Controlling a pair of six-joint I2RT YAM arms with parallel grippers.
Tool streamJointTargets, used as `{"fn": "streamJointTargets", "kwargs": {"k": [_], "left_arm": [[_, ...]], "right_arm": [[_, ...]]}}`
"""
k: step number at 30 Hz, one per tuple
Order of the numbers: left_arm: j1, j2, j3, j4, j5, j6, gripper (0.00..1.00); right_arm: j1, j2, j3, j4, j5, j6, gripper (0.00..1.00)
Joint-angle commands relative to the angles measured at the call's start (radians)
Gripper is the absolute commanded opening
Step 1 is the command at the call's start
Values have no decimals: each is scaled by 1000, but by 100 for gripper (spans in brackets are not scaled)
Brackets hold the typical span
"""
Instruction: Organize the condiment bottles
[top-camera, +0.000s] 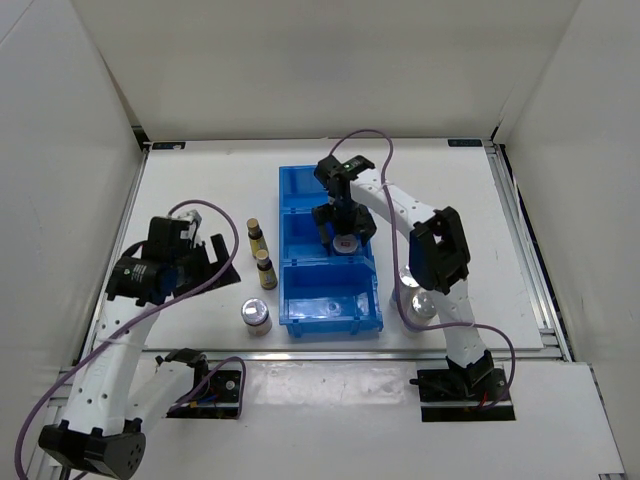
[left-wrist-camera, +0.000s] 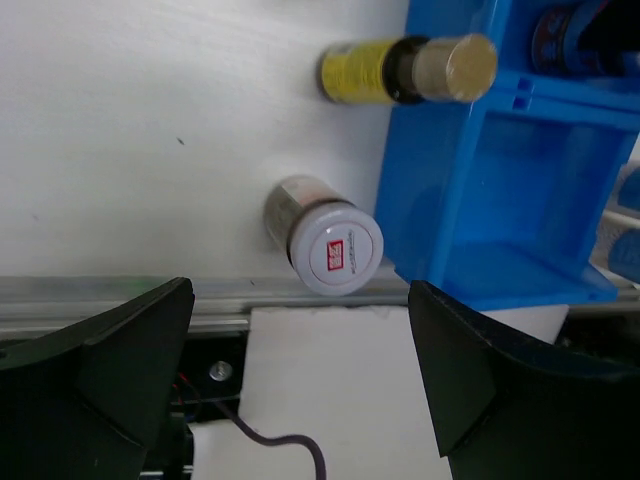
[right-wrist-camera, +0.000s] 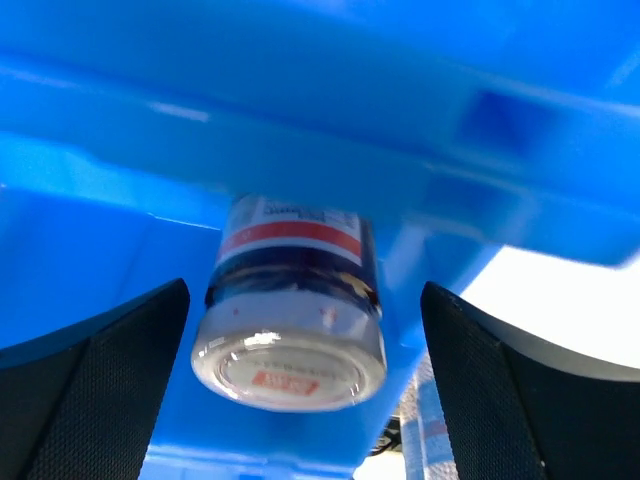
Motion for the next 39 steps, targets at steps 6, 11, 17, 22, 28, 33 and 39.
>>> {"fn": "streamJointTargets", "kwargs": {"k": [6,11,17,22,28,33,39], "left_arm": [[-4,-5,-107,-7,161,-56,100],[-45,35,-107,24,190,-17,100],[-138,109,-172,44,164,-78,100],[-241,207,-147,44,21,-149,100],[-272,300,-107,55,-25,-161,100],[-301,349,-107,90,-25,-172,100],[-310,395,-98,141,-25,-172,100]], "right_arm": [[-36,-250,220,-129,38,40,100],[-65,-409,147,-129,12,51,100],[-109,-512,50,-141,-103,51,100],[-109,-624,-114,-115,-104,73,100],[-119,-712,-215,-115,-104,82,100],[-119,-732,-245,-115,-104,73,100],[-128,-732,-245,-124,-113,73,100]]}}
